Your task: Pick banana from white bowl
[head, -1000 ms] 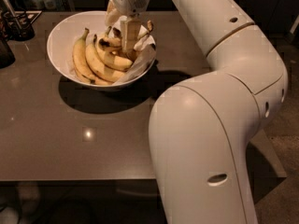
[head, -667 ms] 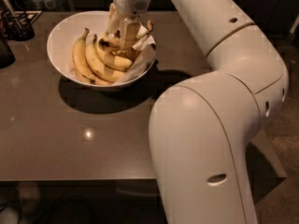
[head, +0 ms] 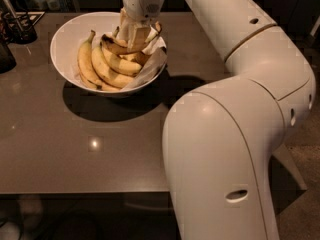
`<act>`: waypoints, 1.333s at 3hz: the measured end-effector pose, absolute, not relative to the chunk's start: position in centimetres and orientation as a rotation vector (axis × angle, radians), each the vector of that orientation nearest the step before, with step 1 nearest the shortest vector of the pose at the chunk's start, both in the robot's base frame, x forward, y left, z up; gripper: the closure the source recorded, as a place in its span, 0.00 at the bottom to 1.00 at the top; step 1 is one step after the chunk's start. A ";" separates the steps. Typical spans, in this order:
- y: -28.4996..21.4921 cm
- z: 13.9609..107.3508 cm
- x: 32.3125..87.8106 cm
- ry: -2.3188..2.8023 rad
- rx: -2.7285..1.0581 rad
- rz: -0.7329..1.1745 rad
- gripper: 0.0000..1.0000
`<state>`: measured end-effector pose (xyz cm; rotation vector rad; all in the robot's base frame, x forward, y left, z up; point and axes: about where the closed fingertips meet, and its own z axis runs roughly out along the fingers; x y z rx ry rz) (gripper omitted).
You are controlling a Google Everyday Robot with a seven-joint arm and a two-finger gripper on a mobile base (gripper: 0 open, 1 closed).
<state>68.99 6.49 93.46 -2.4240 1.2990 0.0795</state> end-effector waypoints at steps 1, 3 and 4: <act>6.2 93.5 68.6 1.310 -2.400 0.097 1.00; 6.6 94.1 68.8 1.325 -2.367 0.078 1.00; 7.0 96.9 67.1 1.391 -2.332 0.027 1.00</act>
Offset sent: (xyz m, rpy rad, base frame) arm -0.0035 -0.0025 0.0004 0.0184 0.0057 -0.0111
